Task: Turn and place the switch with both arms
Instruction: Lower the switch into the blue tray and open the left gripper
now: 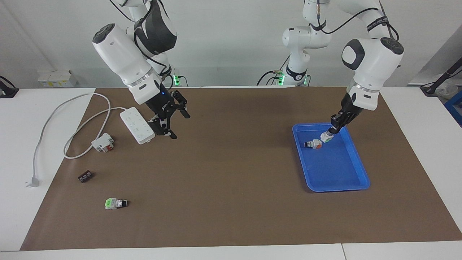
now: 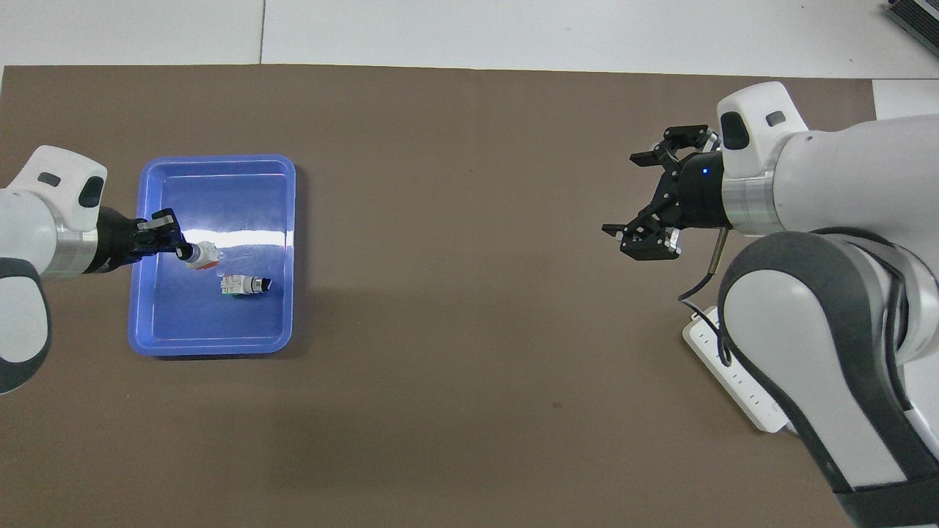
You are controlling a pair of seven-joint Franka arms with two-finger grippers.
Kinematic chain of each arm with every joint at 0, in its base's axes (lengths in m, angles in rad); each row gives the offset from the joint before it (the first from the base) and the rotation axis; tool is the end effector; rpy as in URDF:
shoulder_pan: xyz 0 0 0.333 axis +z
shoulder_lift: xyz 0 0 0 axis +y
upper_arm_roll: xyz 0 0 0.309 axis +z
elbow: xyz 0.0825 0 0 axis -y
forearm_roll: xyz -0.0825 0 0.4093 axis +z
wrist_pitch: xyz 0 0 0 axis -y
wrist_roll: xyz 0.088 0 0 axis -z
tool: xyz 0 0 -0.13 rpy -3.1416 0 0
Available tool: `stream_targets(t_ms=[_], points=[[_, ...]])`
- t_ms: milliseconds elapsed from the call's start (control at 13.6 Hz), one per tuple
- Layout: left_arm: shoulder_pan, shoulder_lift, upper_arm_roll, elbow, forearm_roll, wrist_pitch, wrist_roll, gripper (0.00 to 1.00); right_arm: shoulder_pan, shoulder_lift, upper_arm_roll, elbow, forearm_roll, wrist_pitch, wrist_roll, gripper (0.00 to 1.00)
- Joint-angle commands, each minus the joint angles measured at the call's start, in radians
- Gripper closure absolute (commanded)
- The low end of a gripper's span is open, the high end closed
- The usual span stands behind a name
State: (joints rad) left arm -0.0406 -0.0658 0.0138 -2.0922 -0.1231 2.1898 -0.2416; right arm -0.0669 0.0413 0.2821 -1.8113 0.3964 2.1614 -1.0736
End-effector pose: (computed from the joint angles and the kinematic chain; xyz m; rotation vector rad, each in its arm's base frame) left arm 0.5736 -0.0220 0.4272 2.9769 0.4167 0.2222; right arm 0.6166 0.1558 0.5123 -2.4295 -1.5157 -0.6310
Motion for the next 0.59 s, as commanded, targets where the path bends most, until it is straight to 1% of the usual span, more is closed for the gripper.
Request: stream_targets(t_ms=[0, 147, 221, 295, 442, 516], points=[[0.06, -0.003, -0.011, -0.048, 0.037, 0.028, 0.163, 1.0, -0.016, -0.017, -0.018, 0.021, -0.094, -0.002, 0.153, 0.0], [0.089, -0.003, -0.011, -0.051, 0.037, 0.027, 0.23, 1.0, -0.011, -0.015, -0.061, 0.055, -0.105, -0.005, 0.347, 0.0], [0.091, -0.003, -0.011, -0.046, 0.037, 0.021, 0.263, 0.77, -0.01, -0.017, -0.078, 0.056, -0.105, -0.005, 0.435, 0.0], [0.093, -0.002, -0.011, -0.042, 0.037, 0.016, 0.271, 0.41, -0.008, -0.02, -0.101, 0.056, -0.107, -0.006, 0.511, 0.0], [0.091, 0.006, -0.011, -0.014, 0.037, -0.024, 0.271, 0.19, 0.042, -0.023, -0.194, 0.07, -0.108, -0.02, 0.625, 0.0], [0.087, 0.018, -0.011, 0.013, 0.037, -0.054, 0.269, 0.05, 0.068, -0.027, -0.246, 0.072, -0.11, -0.02, 0.641, 0.0]])
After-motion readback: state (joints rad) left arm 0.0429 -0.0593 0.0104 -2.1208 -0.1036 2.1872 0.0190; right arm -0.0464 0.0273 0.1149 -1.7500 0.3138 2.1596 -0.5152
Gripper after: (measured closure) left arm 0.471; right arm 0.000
